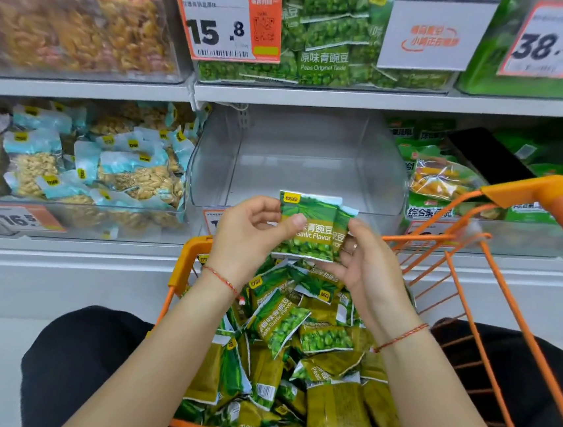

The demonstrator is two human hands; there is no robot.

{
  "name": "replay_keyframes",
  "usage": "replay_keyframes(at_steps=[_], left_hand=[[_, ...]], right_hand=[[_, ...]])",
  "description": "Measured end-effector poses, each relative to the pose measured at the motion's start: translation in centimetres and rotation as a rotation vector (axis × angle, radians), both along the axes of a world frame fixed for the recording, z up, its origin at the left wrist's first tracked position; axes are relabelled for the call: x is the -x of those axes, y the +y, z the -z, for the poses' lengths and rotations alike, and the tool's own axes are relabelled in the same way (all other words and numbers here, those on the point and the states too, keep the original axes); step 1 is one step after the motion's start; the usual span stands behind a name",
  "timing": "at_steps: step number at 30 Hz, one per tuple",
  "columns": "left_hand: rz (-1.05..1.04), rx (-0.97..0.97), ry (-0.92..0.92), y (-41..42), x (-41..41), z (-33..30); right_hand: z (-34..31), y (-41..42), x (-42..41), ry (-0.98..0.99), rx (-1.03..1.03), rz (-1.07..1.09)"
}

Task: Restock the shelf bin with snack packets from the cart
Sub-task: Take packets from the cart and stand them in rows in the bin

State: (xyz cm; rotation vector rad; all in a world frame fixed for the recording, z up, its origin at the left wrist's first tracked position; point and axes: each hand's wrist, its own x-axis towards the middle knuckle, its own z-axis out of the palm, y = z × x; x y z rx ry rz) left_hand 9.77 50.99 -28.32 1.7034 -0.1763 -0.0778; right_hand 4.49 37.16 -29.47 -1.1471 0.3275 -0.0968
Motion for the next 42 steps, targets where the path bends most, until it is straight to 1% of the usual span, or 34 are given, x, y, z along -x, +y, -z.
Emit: replay_keyframes(at_steps=[3, 6, 8, 11, 13, 15, 16, 17, 19, 20, 21, 22, 24, 26, 28, 30, 32, 33, 35, 37, 38, 39, 40, 42], left_hand=[[-0.061, 0.13, 0.108, 1.0, -1.0, -0.4], [-0.001, 0.154, 0.178, 1.6, -1.5, -0.3], [0.04, 0.095, 0.166, 0.8, -1.2, 0.1], [0.073, -0.087, 0.036, -0.4, -0.6, 1.1], [0.088, -0.117, -0.007, -0.2, -0.5, 1.4], [0.142, -0.129, -0.012, 1.1, -0.4, 1.3], [0.229, -0.215, -0.027, 2.1, -0.4, 1.2], [0.376, -0.357, -0.046, 2.8, -0.2, 1.0], [0.718, -0.758, -0.073, 3.6, 0.5, 0.5], [0.813, -0.948, -0.091, 3.6, 1.0, 0.4], [0.833, -1.093, -0.119, 3.4, 1.6, 0.3], [0.79, -1.193, -0.15, 3.1, 2.3, 0.3], [0.683, -1.293, -0.192, 2.6, 3.9, 0.8], [0.663, -1.362, -0.245, 2.3, 5.1, 1.7], [0.694, -1.32, -0.25, 2.3, 5.4, 1.9], [0.71, -1.213, -0.178, 2.7, 4.5, 1.5], [0.666, -1.1, -0.115, 3.4, 3.4, 0.6], [0.61, -1.053, -0.124, 3.8, 2.9, 0.1], [0.434, -0.923, -0.246, 4.2, 2.1, -1.1], [0.213, -0.719, -0.419, 3.8, 1.8, -2.1], [0.124, -0.623, -0.491, 3.2, 1.7, -2.3], [0.069, -0.575, -0.547, 2.5, 1.7, -2.3], [0.046, -0.576, -0.596, 1.6, 1.8, -2.1], [0.05, -0.683, -0.713, -0.3, 2.2, -1.2]], right_hand=[[0.6, -0.3, -0.1, 0.053, 0.005, 0.035], [0.7, -0.4, -0.2, 0.075, 0.017, 0.035], [0.5, -0.3, 0.0, 0.045, 0.044, -0.01], [0.4, 0.1, 0.3, 0.004, 0.174, -0.076], [0.7, 0.0, 0.2, -0.013, 0.208, -0.05], [1.0, -0.2, 0.2, 0.006, 0.172, 0.02], [1.0, -0.4, 0.1, 0.028, 0.136, 0.07], [0.9, -0.6, 0.1, 0.042, 0.101, 0.11], [0.9, -0.9, -0.1, 0.044, 0.041, 0.169], [0.9, -1.0, -0.1, 0.037, 0.023, 0.186], [0.8, -1.0, -0.1, 0.032, 0.009, 0.199], [0.7, -1.0, -0.1, 0.032, 0.003, 0.21], [0.8, -1.0, 0.0, 0.049, -0.011, 0.217], [0.9, -1.0, 0.1, 0.079, -0.047, 0.195], [0.8, -1.0, 0.1, 0.106, -0.098, 0.162], [0.6, -1.0, 0.2, 0.114, -0.174, 0.153], [0.2, -0.8, 0.3, 0.104, -0.227, 0.148], [0.0, -0.7, 0.3, 0.1, -0.227, 0.146], [-0.4, -0.5, 0.4, 0.098, -0.214, 0.146], [-0.6, -0.2, 0.5, 0.094, -0.198, 0.135], [-0.6, 0.0, 0.5, 0.09, -0.181, 0.118], [-0.5, 0.1, 0.5, 0.08, -0.168, 0.088], [-0.4, 0.2, 0.5, 0.064, -0.165, 0.05], [-0.3, 0.4, 0.5, 0.021, -0.174, -0.028]])
